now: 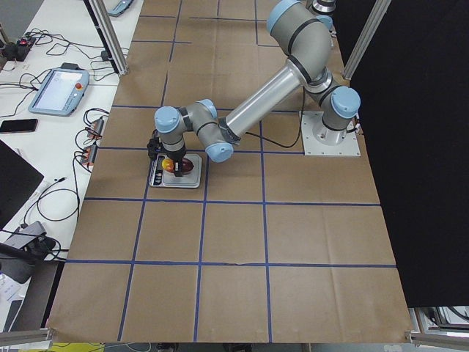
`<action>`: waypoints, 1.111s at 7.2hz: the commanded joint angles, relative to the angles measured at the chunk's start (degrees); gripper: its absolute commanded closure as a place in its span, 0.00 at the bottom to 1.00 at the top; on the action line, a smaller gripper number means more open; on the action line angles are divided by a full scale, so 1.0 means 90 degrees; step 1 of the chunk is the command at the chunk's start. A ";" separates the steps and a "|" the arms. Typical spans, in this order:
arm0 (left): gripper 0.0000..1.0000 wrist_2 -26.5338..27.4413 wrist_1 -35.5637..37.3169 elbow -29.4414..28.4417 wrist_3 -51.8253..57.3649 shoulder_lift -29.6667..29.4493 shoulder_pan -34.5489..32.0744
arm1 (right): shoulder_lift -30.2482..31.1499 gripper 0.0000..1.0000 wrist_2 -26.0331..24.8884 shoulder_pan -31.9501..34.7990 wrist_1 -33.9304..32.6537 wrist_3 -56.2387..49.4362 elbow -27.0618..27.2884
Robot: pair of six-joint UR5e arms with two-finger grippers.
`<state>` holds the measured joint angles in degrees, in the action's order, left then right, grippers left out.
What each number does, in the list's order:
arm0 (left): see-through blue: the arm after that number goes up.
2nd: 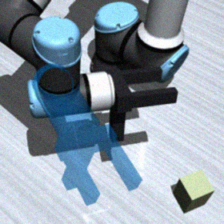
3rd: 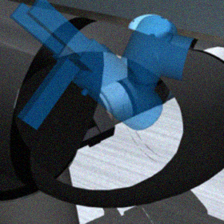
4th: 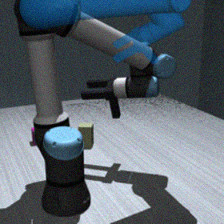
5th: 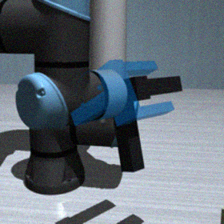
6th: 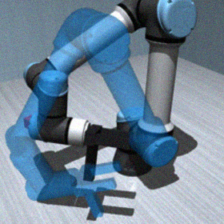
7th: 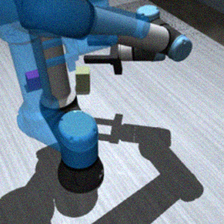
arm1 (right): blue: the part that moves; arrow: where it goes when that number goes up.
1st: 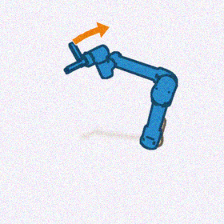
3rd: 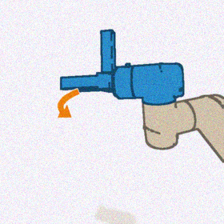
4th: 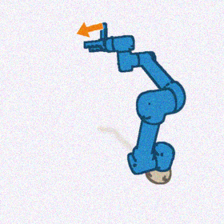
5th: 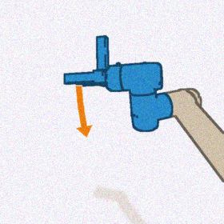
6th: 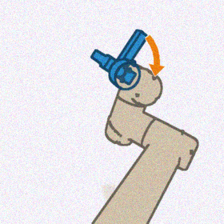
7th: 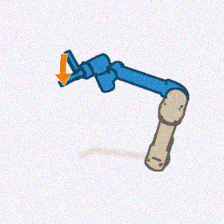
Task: Weigh mango
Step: 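Lift the mango with the left gripper and carry it over the scale, then lower the mango onto the scale pan and open the left gripper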
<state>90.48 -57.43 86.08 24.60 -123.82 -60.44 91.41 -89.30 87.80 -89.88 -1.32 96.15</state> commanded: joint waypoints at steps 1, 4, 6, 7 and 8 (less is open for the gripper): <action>0.01 0.0103 -0.0102 -0.0092 -0.0009 0.0396 -0.0003 | 0.0000 0.00 0.0000 0.0000 -0.0004 0.0000 0.0000; 0.01 0.0016 -0.1396 0.0025 -0.0572 0.1809 -0.0197 | 0.0000 0.00 0.0000 0.0000 -0.0004 0.0000 0.0000; 0.01 0.0025 -0.2326 0.0035 -0.1711 0.2554 -0.0898 | 0.0000 0.00 0.0000 0.0000 -0.0004 0.0000 0.0000; 0.01 0.0015 -0.2707 0.0045 -0.2211 0.2799 -0.1288 | 0.0000 0.00 0.0000 0.0000 -0.0004 0.0000 0.0000; 0.01 0.0006 -0.2875 0.0083 -0.2641 0.3014 -0.1698 | 0.0000 0.00 0.0000 0.0000 -0.0004 0.0000 0.0000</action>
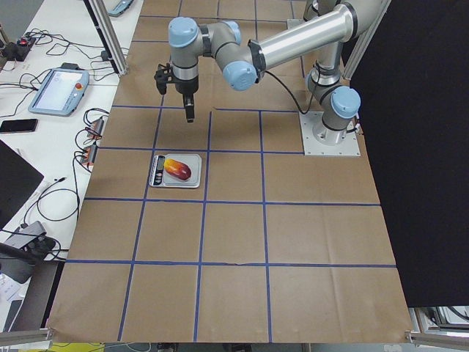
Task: Weigh mango
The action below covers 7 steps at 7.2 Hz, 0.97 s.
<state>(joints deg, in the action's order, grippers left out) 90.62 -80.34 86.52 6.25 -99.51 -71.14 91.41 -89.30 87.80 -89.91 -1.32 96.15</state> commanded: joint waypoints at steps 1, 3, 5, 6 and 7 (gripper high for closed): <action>0.01 -0.0011 -0.0495 0.0045 -0.1013 0.0469 -0.0881 | 0.0000 0.00 0.0000 0.0000 0.0000 0.0000 0.0000; 0.01 -0.0049 -0.0565 0.0181 -0.1464 0.0617 -0.1458 | 0.0000 0.00 0.0000 0.0000 0.0000 0.0000 0.0000; 0.01 -0.0069 -0.0526 0.0202 -0.1904 0.0568 -0.1859 | 0.0010 0.00 0.0000 0.0000 0.0000 0.0000 0.0000; 0.01 -0.0059 -0.0507 0.0202 -0.2070 0.0559 -0.2026 | 0.0010 0.00 0.0000 0.0000 0.0000 0.0000 0.0000; 0.01 -0.0079 -0.0526 0.0202 -0.2072 0.0578 -0.2114 | 0.0010 0.00 0.0000 0.0000 0.0000 0.0000 0.0000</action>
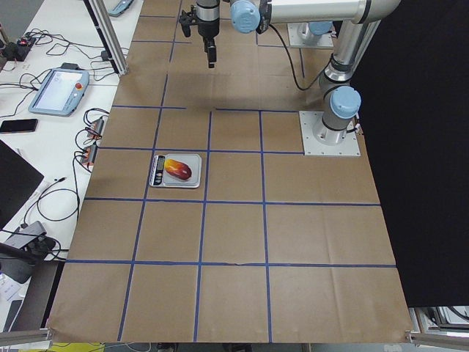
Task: Weigh mango
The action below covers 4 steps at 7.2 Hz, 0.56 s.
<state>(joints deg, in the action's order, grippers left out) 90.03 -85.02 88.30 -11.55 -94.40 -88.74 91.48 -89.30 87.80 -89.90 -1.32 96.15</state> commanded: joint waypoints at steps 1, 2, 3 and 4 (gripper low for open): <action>0.01 -0.0206 -0.0093 0.0023 0.0061 0.0010 -0.0169 | -0.0008 0.00 0.0000 0.0000 -0.0001 0.0000 0.0000; 0.01 -0.0218 -0.0316 0.0042 0.0536 -0.0009 -0.0188 | -0.0008 0.00 0.0000 0.0000 -0.0001 0.0000 0.0000; 0.01 -0.0180 -0.0493 0.0062 0.0802 0.0087 -0.0169 | -0.0008 0.00 0.0000 0.0000 -0.0001 0.0000 0.0000; 0.01 -0.0160 -0.0591 0.0052 0.0998 0.0117 -0.0169 | -0.0008 0.00 0.0000 0.0000 -0.0001 0.0000 0.0000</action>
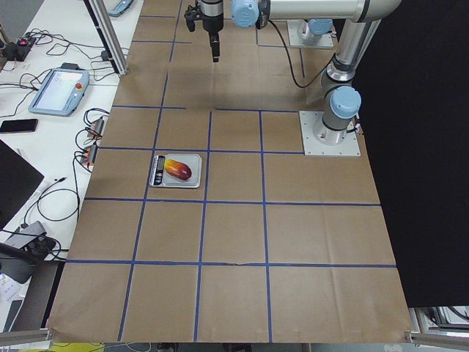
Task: Weigh mango
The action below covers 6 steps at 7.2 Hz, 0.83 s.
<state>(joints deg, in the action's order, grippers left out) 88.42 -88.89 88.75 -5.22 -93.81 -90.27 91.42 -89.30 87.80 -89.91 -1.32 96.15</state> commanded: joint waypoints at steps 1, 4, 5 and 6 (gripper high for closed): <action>0.01 0.0058 -0.0182 0.0003 0.0306 0.0052 0.0049 | -0.0001 0.00 0.0000 0.0000 0.0000 0.0000 0.0000; 0.01 0.0185 -0.0153 -0.0007 0.0599 0.0072 0.0069 | -0.0001 0.00 0.0000 0.0000 0.0000 0.0000 0.0000; 0.01 0.0185 -0.0152 -0.0007 0.0590 0.0072 0.0069 | -0.0001 0.00 0.0000 0.0000 0.0000 0.0000 0.0000; 0.01 0.0176 -0.0152 -0.0017 0.0590 0.0082 0.0069 | -0.0001 0.00 0.0000 0.0000 0.0000 0.0000 0.0000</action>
<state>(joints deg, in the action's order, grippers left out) 90.05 -90.27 88.67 0.05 -93.16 -89.66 91.41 -89.30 87.80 -89.91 -1.32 96.15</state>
